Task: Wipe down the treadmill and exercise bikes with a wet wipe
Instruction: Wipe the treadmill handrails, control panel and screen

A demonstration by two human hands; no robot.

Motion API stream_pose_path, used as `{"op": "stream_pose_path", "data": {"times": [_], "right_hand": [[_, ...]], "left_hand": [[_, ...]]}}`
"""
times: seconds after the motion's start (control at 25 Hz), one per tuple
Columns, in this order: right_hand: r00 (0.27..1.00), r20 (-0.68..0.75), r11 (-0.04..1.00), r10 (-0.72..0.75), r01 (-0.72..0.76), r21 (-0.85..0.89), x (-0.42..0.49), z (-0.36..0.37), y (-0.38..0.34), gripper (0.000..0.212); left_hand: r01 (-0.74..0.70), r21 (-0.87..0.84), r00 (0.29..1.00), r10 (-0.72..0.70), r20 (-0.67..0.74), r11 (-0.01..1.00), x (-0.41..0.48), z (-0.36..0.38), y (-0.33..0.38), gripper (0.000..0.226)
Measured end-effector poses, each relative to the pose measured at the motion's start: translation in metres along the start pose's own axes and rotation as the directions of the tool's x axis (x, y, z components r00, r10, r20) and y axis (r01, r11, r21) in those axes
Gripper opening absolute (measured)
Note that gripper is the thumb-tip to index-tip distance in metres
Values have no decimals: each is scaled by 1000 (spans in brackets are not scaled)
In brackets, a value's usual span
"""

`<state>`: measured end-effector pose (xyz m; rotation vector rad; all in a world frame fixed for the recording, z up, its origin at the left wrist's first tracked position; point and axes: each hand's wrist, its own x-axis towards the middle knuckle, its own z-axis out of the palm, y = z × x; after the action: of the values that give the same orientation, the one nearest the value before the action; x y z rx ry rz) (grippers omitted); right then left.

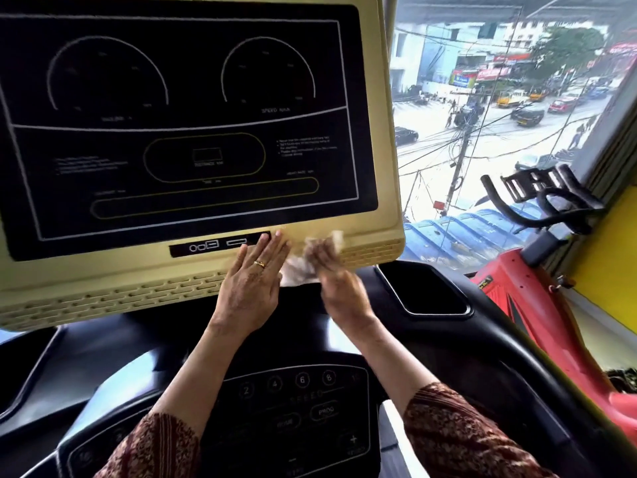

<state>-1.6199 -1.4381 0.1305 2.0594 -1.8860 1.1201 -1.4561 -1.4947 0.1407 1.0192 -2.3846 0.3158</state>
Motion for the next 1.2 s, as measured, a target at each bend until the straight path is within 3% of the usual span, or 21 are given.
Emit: {"op": "stream_pose_path", "data": {"times": [0.12,0.2,0.36,0.44,0.52,0.6,0.68,0.96,1.12,1.2], "right_hand": [[989,128,962,80,-110,249,13,-11,-42,42],[977,155,932,148,-190,309,9,-25,-71,36],[977,16,914,213,-206,349,-10,-32,-115,40],[970,-7,891,245,-222,397,-25,-28,-138,44],[960,-16,863,278,-243,444,-43,-25,-163,46],[953,-19,838,301,-255,482,-59,-23,-181,48],[944,-3,805,330,-279,524,-74,-21,-197,51],[902,7,717,432,-348,605,-98,-25,-218,45],[861,8,682,508,-408,606,-114,-39,-210,25],[841,-27,694,541,-428,579,-128,-56,-203,22]], "left_hand": [[64,-10,996,-63,69,998,-21,-11,-20,55],[203,-82,977,-196,87,976,-45,-34,-31,51],[432,-299,901,-419,109,851,-79,-78,-35,44],[529,-463,834,-535,131,711,-98,-98,-29,39],[568,-665,748,-640,173,484,-117,-112,-25,38],[542,-799,679,-697,232,262,-132,-120,-22,39],[490,-857,660,-711,244,161,-147,-127,-22,39],[406,-909,682,-694,231,96,-176,-152,-9,35],[416,-898,711,-667,221,147,-181,-157,15,40],[395,-912,733,-636,242,107,-178,-155,36,40]]}}
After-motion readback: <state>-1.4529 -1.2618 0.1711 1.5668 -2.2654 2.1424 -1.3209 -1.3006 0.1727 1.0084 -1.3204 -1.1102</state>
